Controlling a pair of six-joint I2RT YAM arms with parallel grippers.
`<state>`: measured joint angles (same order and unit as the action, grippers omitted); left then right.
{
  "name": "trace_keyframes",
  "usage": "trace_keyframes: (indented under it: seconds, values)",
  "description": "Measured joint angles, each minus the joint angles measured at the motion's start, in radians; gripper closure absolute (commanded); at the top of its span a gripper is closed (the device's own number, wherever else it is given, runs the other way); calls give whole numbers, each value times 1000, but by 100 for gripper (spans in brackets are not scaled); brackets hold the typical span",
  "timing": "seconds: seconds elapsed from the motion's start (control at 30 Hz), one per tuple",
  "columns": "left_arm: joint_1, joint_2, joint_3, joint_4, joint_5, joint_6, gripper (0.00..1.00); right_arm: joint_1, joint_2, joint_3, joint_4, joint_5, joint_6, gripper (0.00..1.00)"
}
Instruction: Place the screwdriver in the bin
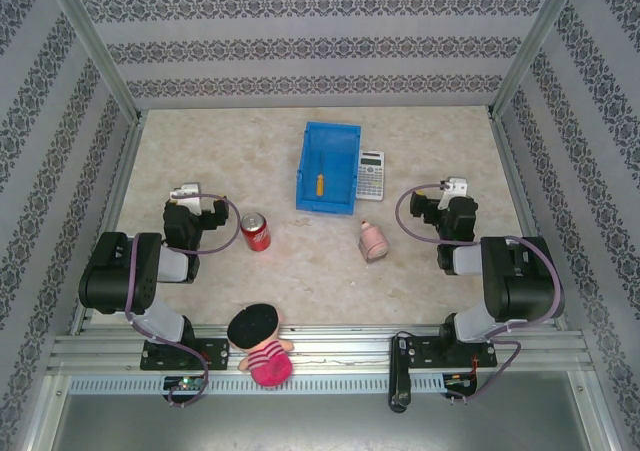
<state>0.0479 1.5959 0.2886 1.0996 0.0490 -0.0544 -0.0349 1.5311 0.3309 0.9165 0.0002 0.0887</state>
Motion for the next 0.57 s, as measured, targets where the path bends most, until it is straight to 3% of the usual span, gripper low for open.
trace_keyframes:
  seconds: [0.2, 0.57]
  values:
    - [0, 0, 26, -29, 8, 0, 1, 48, 2, 23, 18, 13, -36, 2]
    - [0, 0, 60, -91, 46, 2, 1, 50, 2, 28, 19, 13, -44, 2]
